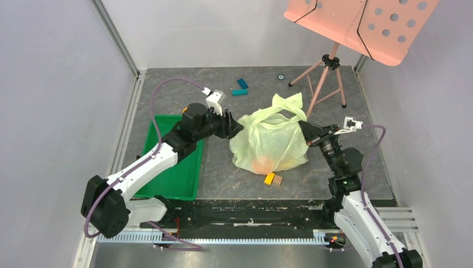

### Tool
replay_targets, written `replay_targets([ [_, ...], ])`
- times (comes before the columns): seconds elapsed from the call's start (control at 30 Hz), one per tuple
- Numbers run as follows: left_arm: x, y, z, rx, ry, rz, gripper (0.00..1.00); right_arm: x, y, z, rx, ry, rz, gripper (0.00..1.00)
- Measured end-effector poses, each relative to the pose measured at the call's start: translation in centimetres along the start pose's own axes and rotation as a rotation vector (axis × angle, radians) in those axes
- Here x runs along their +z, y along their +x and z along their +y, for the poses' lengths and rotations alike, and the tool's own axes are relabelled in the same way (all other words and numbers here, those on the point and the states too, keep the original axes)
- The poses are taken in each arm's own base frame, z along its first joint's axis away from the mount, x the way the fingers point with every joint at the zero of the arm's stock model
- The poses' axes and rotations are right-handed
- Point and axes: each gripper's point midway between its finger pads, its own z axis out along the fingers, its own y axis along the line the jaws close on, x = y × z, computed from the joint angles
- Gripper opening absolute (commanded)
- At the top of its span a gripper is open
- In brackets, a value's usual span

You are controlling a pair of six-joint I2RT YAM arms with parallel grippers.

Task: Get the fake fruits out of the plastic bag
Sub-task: Untie the plastic bag at the center of the board, then adjust the plastic bag at the center of the board.

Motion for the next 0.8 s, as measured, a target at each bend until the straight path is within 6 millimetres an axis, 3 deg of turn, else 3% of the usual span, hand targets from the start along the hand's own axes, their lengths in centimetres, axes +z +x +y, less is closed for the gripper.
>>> replay_targets([
  [0.1,-0.3,-0.6,-1.6,0.018,0.071,0.016,0.7,0.4,0.4,0.1,-0.05,-0.001,0.053,0.0],
  [0.37,-1.1,-3.3,-6.6,0.207,0.214,0.018,0.76,0.4,1.4,1.3,-0.15,-0.061,0.15,0.0],
  [0.57,0.5,-6.1,-8.9,0.36,0.224,-0.013,0.8,0.0,2.1,1.2,-0.174,-0.074,0.193,0.0],
  [0.8,3.8,-3.2,-8.7,0.497,0.153,0.073,0.84,-0.2,2.2,1.6,-0.191,-0.09,0.203,0.0],
])
